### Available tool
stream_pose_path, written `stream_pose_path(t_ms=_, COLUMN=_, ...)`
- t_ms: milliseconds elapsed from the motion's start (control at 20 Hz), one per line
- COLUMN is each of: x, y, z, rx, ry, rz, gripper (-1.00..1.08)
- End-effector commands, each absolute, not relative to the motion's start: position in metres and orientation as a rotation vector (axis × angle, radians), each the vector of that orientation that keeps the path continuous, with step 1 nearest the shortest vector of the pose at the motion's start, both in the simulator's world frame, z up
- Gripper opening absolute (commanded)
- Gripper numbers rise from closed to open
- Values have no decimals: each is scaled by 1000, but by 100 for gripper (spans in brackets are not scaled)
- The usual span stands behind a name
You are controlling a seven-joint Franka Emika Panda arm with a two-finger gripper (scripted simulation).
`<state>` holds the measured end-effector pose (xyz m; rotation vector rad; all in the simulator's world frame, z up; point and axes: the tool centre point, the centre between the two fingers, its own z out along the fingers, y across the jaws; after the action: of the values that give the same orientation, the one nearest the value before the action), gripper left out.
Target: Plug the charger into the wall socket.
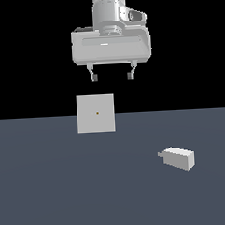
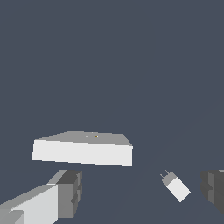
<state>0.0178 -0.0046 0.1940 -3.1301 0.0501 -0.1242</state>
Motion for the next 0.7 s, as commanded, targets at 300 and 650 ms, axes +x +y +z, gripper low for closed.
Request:
stream_pose_path(t_ms=300, x=14, y=-6, z=191, rx=-3129, ry=21, rz=-130, gripper=100)
stream_pose_path(t_ms=650, x=1, y=-13, z=180, rx=-3121, ry=-81, rz=-150, gripper=100)
